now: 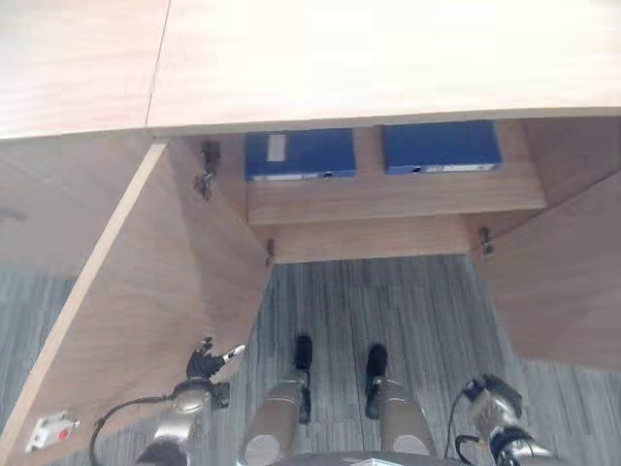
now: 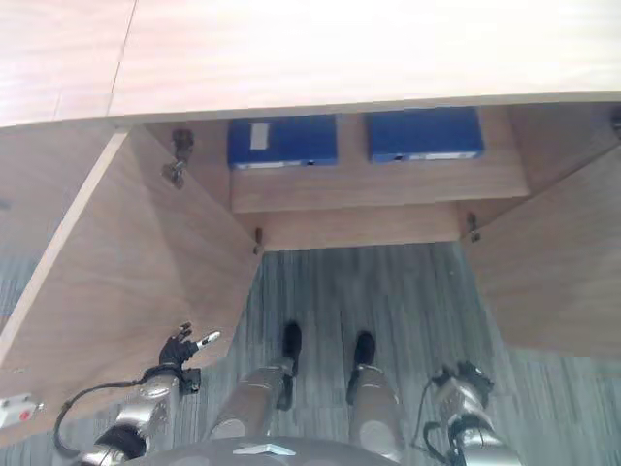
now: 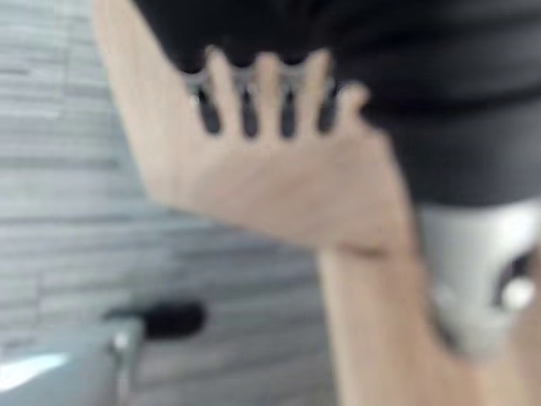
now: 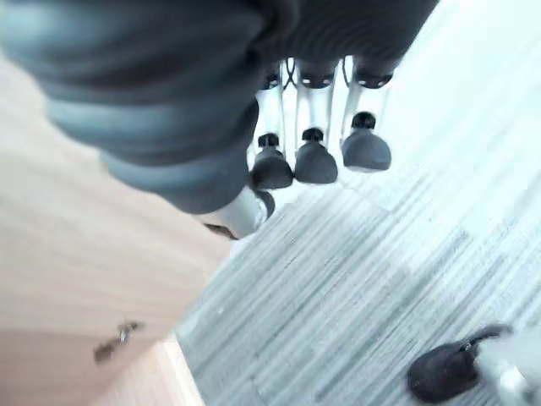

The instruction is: Put the empty folder in the office cabinet

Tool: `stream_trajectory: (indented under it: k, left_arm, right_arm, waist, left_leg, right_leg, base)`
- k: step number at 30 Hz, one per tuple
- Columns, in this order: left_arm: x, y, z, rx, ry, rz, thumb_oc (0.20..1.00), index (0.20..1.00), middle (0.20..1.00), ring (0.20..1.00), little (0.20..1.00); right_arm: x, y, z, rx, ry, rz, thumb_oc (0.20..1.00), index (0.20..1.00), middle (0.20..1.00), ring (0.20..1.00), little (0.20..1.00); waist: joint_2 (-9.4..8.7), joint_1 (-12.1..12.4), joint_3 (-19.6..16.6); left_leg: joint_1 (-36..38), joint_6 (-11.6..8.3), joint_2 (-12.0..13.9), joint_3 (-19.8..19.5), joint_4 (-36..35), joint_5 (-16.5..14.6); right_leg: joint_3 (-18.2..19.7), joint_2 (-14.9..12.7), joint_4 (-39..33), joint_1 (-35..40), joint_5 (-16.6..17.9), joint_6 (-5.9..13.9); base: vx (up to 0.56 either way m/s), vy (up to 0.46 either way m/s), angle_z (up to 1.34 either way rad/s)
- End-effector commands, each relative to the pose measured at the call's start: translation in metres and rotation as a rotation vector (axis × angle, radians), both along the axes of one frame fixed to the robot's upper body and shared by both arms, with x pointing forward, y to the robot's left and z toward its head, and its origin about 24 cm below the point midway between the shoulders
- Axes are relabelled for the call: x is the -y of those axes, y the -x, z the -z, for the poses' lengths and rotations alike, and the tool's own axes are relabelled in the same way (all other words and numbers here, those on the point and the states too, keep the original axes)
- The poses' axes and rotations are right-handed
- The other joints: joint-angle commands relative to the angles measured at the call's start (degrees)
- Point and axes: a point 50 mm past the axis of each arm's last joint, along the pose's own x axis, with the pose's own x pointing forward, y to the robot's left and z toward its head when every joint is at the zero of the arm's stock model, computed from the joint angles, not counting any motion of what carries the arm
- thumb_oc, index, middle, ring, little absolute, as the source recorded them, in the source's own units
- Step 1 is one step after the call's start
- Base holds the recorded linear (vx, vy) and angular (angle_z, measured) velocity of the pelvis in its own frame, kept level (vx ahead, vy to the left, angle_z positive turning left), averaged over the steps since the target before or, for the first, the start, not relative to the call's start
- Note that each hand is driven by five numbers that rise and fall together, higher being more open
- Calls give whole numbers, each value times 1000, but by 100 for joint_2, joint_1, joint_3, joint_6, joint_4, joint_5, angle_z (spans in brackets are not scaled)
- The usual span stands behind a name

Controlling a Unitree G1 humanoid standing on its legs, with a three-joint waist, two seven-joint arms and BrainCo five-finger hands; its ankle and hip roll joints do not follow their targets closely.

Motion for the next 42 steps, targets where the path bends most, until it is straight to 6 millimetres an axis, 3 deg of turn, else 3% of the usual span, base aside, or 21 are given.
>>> stream_trajectory:
  k: [1,3,8,12,13,14,17,19,23,24,25,26,28,29,31,33,37,39,40,41,42]
  left_arm:
    - [-21,47,19,-240,-184,64,1000,1000,1000,1000,1000]
    - [-24,57,22,-293,-191,56,1000,1000,1000,1000,1000]
    - [-35,102,31,-495,-227,63,1000,1000,1000,1000,1000]
    - [-38,118,33,-554,-221,66,1000,1000,1000,1000,1000]
    - [-37,122,34,-562,-216,77,1000,1000,1000,1000,1000]
    - [-36,125,34,-571,-210,88,1000,1000,1000,1000,1000]
    - [-34,130,36,-582,-197,105,1000,1000,1000,1000,1000]
    - [-32,131,36,-587,-198,126,1000,1000,1000,1000,1000]
    - [-32,131,36,-587,-198,126,1000,1000,1000,1000,1000]
    - [-32,124,35,-551,-205,149,1000,1000,1000,1000,1000]
    - [-32,124,35,-551,-205,149,1000,1000,1000,1000,1000]
    - [-32,120,34,-530,-205,146,1000,1000,1000,1000,1000]
    - [-36,116,33,-508,-206,130,1000,1000,1000,1000,1000]
    - [-39,116,32,-509,-218,132,1000,1000,1000,1000,1000]
    - [-42,116,31,-510,-226,128,1000,1000,1000,1000,1000]
    - [-53,118,28,-518,-241,81,1000,1000,1000,1000,1000]
    - [-54,118,28,-515,-240,74,1000,1000,1000,1000,1000]
    - [-59,124,27,-535,-252,62,1000,1000,1000,1000,1000]
    - [-64,131,26,-558,-252,6,1000,1000,1000,1000,1000]
    - [-61,127,26,-544,-234,-24,1000,1000,1000,1000,1000]
    - [-61,127,26,-544,-234,-24,1000,1000,1000,1000,1000]
  right_arm:
    - [8,34,12,-181,33,-99,200,200,200,200,200]
    - [7,46,16,-231,19,-99,200,200,200,200,200]
    - [8,113,27,-485,-31,-123,200,200,200,200,200]
    - [12,127,26,-528,-49,-115,200,200,200,200,200]
    - [15,126,25,-520,-52,-99,260,260,260,260,260]
    - [17,126,24,-513,-54,-84,1000,1000,1000,1000,1000]
    - [28,119,21,-464,-49,-24,1000,1000,1000,1000,1000]
    - [65,87,3,-347,60,38,1000,1000,1000,1000,1000]
    - [65,87,3,-347,61,38,1000,1000,1000,1000,1000]
    - [139,52,-50,-251,306,93,1000,1000,1000,1000,1000]
    - [139,52,-50,-251,306,93,1000,1000,1000,1000,1000]
    - [172,33,-85,-206,423,134,1000,1000,1000,1000,1000]
    - [198,10,-123,-98,517,208,1000,1000,1000,1000,1000]
    - [206,10,-133,-77,544,238,1000,1000,1000,1000,1000]
    - [211,9,-141,-50,559,272,1000,1000,1000,1000,1000]
    - [228,12,-166,21,604,372,1000,1000,1000,1000,1000]
    - [231,14,-169,21,612,383,1000,1000,1000,1000,1000]
    - [233,19,-170,34,610,416,1000,1000,1000,1000,1000]
    - [227,16,-163,72,579,438,1000,1000,1000,1000,1000]
    - [224,11,-160,77,578,422,1000,1000,1000,1000,1000]
    - [224,11,-160,77,578,422,1000,1000,1000,1000,1000]
  waist:
    - [72,-127,-359]
    - [83,-170,-484]
    - [108,-291,-914]
    - [122,-314,-1056]
    - [123,-308,-1067]
    - [130,-312,-1086]
    - [154,-310,-1132]
    - [171,-297,-1181]
    - [172,-297,-1180]
    - [142,-237,-1100]
    - [142,-237,-1100]
    - [167,-147,-931]
    - [175,22,-729]
    - [161,1,-689]
    - [154,-12,-666]
    - [48,-20,-648]
    - [-4,-16,-661]
    - [-138,29,-764]
    - [-248,90,-871]
    - [-181,79,-848]
    - [-181,79,-848]
  left_leg:
    - [522,-127,283,-164,-360,-518]
    - [680,-135,308,-115,-512,-479]
    - [1447,-172,360,68,-1063,-426]
    - [1642,-174,358,86,-1096,-476]
    - [1702,-171,362,92,-1096,-502]
    - [1737,-173,364,101,-1096,-512]
    - [1788,-171,358,110,-1096,-535]
    - [1791,-176,341,105,-1096,-538]
    - [1791,-176,341,105,-1096,-538]
    - [1787,-154,297,125,-1096,-548]
    - [1787,-154,297,125,-1096,-548]
    - [1759,-93,261,194,-1096,-540]
    - [1725,-114,379,464,-1096,-538]
    - [1726,-141,452,470,-1096,-507]
    - [1706,-162,504,448,-1096,-484]
    - [1535,-325,780,387,-1090,-350]
    - [1487,-374,830,363,-1081,-323]
    - [1485,-537,1015,389,-1062,-260]
    - [1421,-858,1536,432,-1055,75]
    - [1346,-978,1889,446,-1027,340]
    - [1346,-978,1889,446,-1027,340]
  right_leg:
    - [168,-67,13,538,-63,224]
    - [178,-22,-116,650,-10,230]
    - [272,150,-532,1194,11,234]
    - [306,195,-576,1370,-37,221]
    - [311,197,-587,1428,-54,220]
    - [308,200,-586,1460,-68,217]
    - [320,204,-610,1519,-91,223]
    - [306,188,-629,1531,-87,232]
    - [306,189,-629,1532,-87,232]
    - [322,135,-578,1463,1,304]
    - [322,135,-578,1463,1,304]
    - [346,68,-379,1262,41,374]
    - [-108,-317,21,1048,118,435]
    - [-61,-418,91,1068,129,431]
    - [84,-479,129,1057,178,446]
    - [701,-823,-121,1137,530,519]
    - [902,-820,-325,1190,619,560]
    - [989,-661,-784,1430,404,671]
    - [718,-242,-1176,1719,-4,654]
    - [661,128,-1242,1791,-126,475]
    - [661,128,-1242,1791,-126,475]
  base:
    - [201,38,-14]
    - [135,21,-24]
    - [140,4,-21]
    - [67,-4,-6]
    - [0,0,0]
    - [0,0,0]
    - [0,0,0]
    - [-2,32,-1]
    - [-11,13,4]
    - [-45,50,4]
    - [-146,105,0]
    - [-164,79,-11]
    - [-200,-36,-29]
    - [-96,-114,-39]
    - [-75,-205,-99]
    - [-124,-400,-16]
    - [-21,-183,5]
    - [-4,-565,-13]
    - [-45,-837,15]
    - [-45,-837,15]
    - [-59,-419,17]
